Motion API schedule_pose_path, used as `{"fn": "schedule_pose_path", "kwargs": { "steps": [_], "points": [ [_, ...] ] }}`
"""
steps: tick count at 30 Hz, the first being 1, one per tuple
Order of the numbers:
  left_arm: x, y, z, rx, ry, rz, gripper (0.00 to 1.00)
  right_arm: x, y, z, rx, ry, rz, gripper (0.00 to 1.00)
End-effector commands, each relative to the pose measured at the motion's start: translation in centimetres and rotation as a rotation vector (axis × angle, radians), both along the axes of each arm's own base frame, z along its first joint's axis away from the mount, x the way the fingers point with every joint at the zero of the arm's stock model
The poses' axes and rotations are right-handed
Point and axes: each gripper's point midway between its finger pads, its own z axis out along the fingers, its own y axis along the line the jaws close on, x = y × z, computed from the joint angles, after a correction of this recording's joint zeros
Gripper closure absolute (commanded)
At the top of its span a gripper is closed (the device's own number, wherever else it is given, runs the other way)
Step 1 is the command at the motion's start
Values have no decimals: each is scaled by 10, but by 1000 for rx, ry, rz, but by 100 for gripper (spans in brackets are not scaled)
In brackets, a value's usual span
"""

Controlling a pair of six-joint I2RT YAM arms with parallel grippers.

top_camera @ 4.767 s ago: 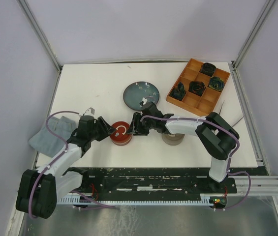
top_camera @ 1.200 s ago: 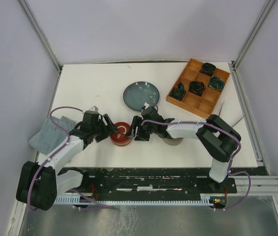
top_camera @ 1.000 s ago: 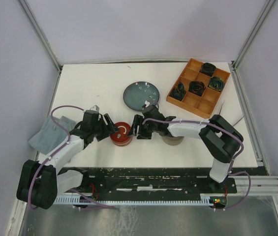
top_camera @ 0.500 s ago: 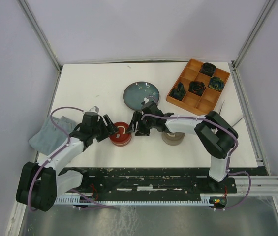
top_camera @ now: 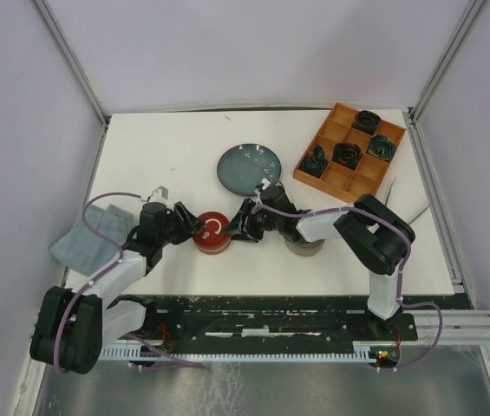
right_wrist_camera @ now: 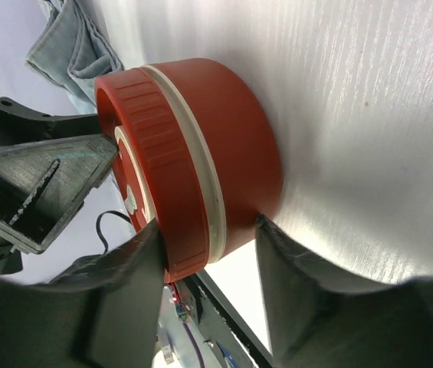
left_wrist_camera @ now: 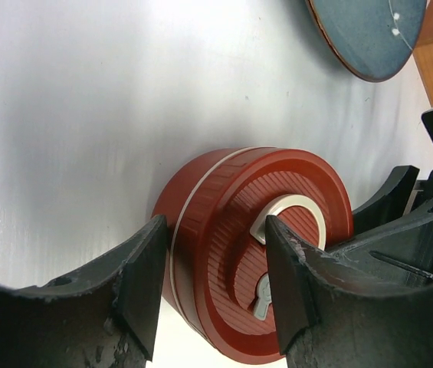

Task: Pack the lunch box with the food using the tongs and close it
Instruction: Close the box lid on the packing box.

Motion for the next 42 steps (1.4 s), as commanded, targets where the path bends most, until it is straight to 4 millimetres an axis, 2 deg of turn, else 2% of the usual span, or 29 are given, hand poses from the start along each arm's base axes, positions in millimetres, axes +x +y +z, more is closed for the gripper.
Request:
{"fn": "schedule_pose_path", "kwargs": {
  "steps": [1,3,5,8,12,14,18,20,22,24,26,27,28,29,30,34,37,40,42],
  "points": [
    [-58,-25,-35,-88,215,-143,41,-9,-1,-39,-66,32,-35,41],
    [-61,-28,-34,-100,216,-147,40,-8,1,-35,-61,25,-32,37],
    [-64,-30,-34,-108,220,-151,41,-8,1,-37,-62,31,-44,46],
    [-70,-32,-39,-106,240,-158,44,-7,-1,-42,-58,39,-78,70],
    [-75,-33,-42,-107,253,-158,44,-9,-8,-46,-102,30,-80,75],
    [-78,-31,-45,-103,259,-151,47,-9,-9,-46,-111,21,-72,71],
    [-85,-25,-54,-93,283,-121,59,-11,-5,-40,-128,-1,-30,54],
    [-88,-25,-56,-102,291,-115,62,-10,-6,-34,-160,-17,-12,47],
    [-92,-26,-58,-106,296,-117,57,-9,-11,-28,-213,-47,4,41],
    [-94,-31,-56,-121,295,-133,44,-8,-14,-21,-257,-76,35,39],
    [-94,-35,-52,-126,291,-147,43,-8,-17,-15,-281,-94,42,40],
    [-93,-37,-49,-130,283,-146,45,-9,-19,-13,-284,-101,45,44],
    [-92,-40,-46,-133,272,-149,49,-10,-21,-12,-288,-103,43,50],
    [-92,-42,-44,-134,264,-150,57,-12,-23,-11,-290,-104,41,55],
    [-92,-44,-42,-134,255,-152,59,-14,-25,-12,-294,-101,42,56],
    [-100,-55,-42,-143,265,-175,64,-25,-35,-24,-319,-75,52,65],
    [-103,-64,-33,-156,243,-197,64,-24,-49,-14,-360,-119,49,73],
    [-101,-61,-30,-130,226,-186,68,-25,-57,0,-386,-149,58,74],
    [-101,-68,-19,-150,206,-222,65,-30,-58,5,-402,-141,85,66]
  ]
}}
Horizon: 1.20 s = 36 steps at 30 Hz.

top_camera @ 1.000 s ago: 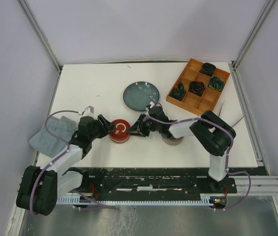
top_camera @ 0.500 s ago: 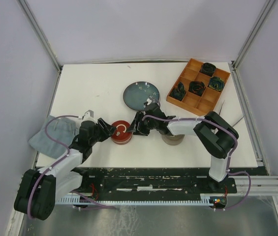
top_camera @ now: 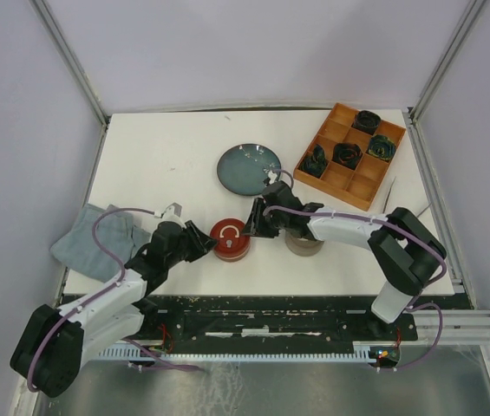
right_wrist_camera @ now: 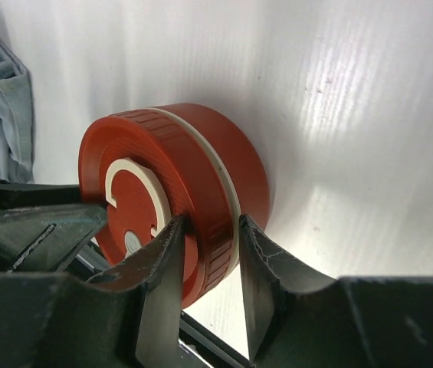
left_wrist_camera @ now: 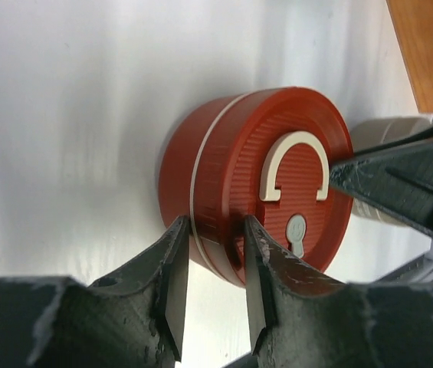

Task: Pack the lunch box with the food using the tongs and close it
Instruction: Close the box lid on the packing box.

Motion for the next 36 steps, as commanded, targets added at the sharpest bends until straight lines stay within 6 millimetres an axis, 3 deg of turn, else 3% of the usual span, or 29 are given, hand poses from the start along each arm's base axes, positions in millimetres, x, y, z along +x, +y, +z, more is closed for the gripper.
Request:
{"fn": "schedule_pose_path", "kwargs": {
  "steps": [1,3,5,13,18,22,25,29,33,36],
  "points": [
    [-53,-29,-9,-65,182,-204,61,-30,-12,-9,-111,40,87,58],
    [-48,-29,2,-49,154,-205,55,-29,-17,-2,-125,21,85,48],
    [-41,-28,11,-26,126,-195,54,-28,-22,6,-161,8,94,48],
    [-24,-28,21,49,116,-196,48,-24,-29,25,-247,-9,133,59],
    [-21,-28,28,54,101,-192,39,-34,-18,35,-175,3,167,39],
    [-17,-26,40,54,66,-183,35,-30,-17,50,-117,-41,127,38],
    [-10,-27,54,59,29,-179,32,-27,-22,62,-110,-75,94,44],
    [0,-24,64,104,-2,-170,28,-24,-30,68,-176,-77,85,44],
    [9,-24,66,147,-5,-175,27,-28,-26,56,-171,-51,85,45],
    [8,-28,57,142,10,-194,28,-38,-28,18,-293,26,119,51]
  ]
}}
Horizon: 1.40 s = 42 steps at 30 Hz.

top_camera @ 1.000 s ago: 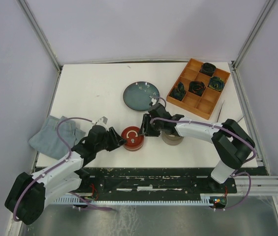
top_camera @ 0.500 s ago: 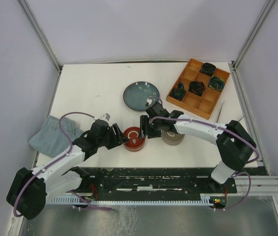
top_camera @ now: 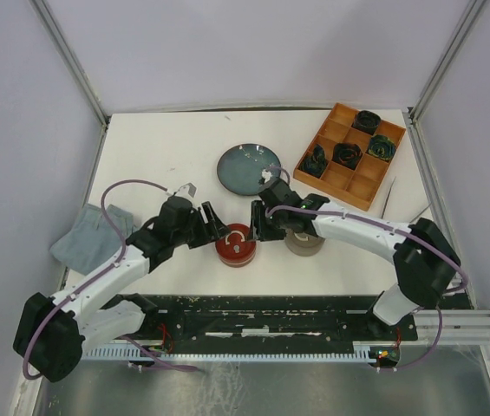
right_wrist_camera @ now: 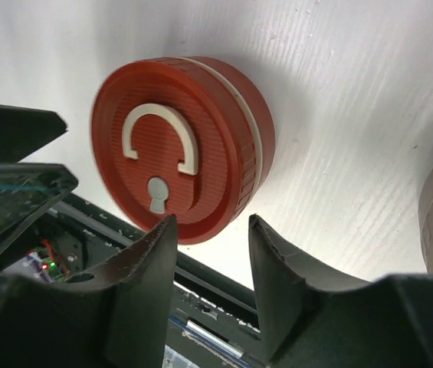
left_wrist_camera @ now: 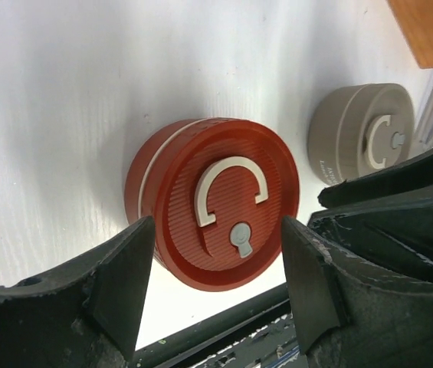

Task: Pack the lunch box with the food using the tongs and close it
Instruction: Close the box lid on the packing box.

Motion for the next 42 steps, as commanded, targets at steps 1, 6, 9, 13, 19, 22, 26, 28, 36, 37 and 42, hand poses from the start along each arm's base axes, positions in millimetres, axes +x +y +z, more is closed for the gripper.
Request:
{"fn": "schedule_pose_path", "kwargs": {
  "steps": [1,6,9,13,19,22,26,28,36,37,42],
  "points": [
    [5,-3,-6,42,-26,-46,28,-13,-9,-44,-188,73,-1,55],
    [-15,4,-54,82,98,-64,40,-36,-36,-92,-310,147,-34,71],
    [-23,8,-65,79,113,-54,47,-30,-36,-90,-275,114,-49,72],
    [-20,13,-58,91,84,-36,53,-22,-19,-72,-220,89,-19,65],
    [-5,10,-45,144,60,-61,52,9,0,-13,-190,-43,20,61],
    [5,6,-29,141,15,-65,47,20,3,9,-197,-97,33,58],
    [17,3,-10,151,-25,-66,43,28,6,18,-224,-119,54,56],
    [23,2,-4,157,-44,-68,42,34,3,19,-259,-135,42,55],
    [9,6,-82,247,118,-118,46,14,-11,-77,-465,41,100,58],
    [-1,5,-97,239,163,-133,49,10,-16,-87,-490,47,99,59],
    [-12,13,-108,232,183,-104,53,12,-17,-80,-458,3,89,60]
  ]
}}
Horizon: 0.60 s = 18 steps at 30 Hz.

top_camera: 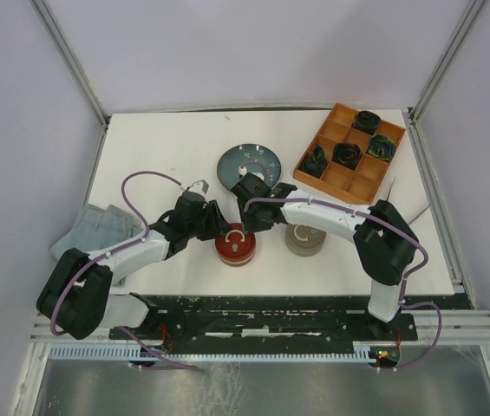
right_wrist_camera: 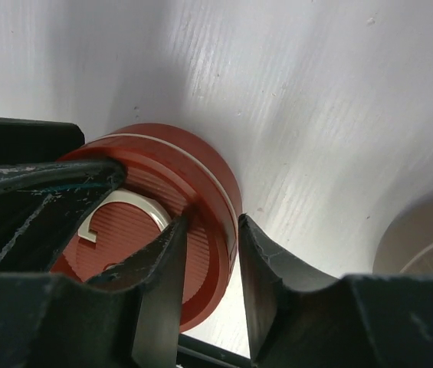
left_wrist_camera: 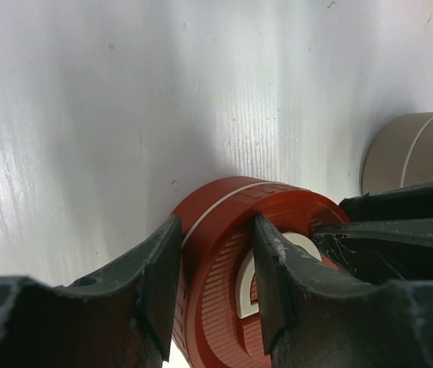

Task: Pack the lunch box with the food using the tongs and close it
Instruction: Close the box lid on the packing box.

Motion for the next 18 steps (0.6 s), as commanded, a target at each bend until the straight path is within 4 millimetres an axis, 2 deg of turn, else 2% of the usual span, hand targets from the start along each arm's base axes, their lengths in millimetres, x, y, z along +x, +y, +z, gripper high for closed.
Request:
{"fn": "schedule_pose_path", "kwargs": {
  "steps": [1,7,8,13,18],
  "points": [
    [-46,25,-46,130,162,-35,53,-23,-29,-35,-144,58,24,60],
    [-27,20,3,102,44,-26,47,-11,-13,16,-34,-34,39,57],
    [-25,19,10,91,28,-25,45,-11,-12,28,-4,-48,45,56],
    [-19,12,41,32,-36,-19,39,-23,-5,59,114,-55,65,51],
    [-24,2,65,-69,-73,-32,35,-34,-2,65,168,-26,76,51]
  ]
}}
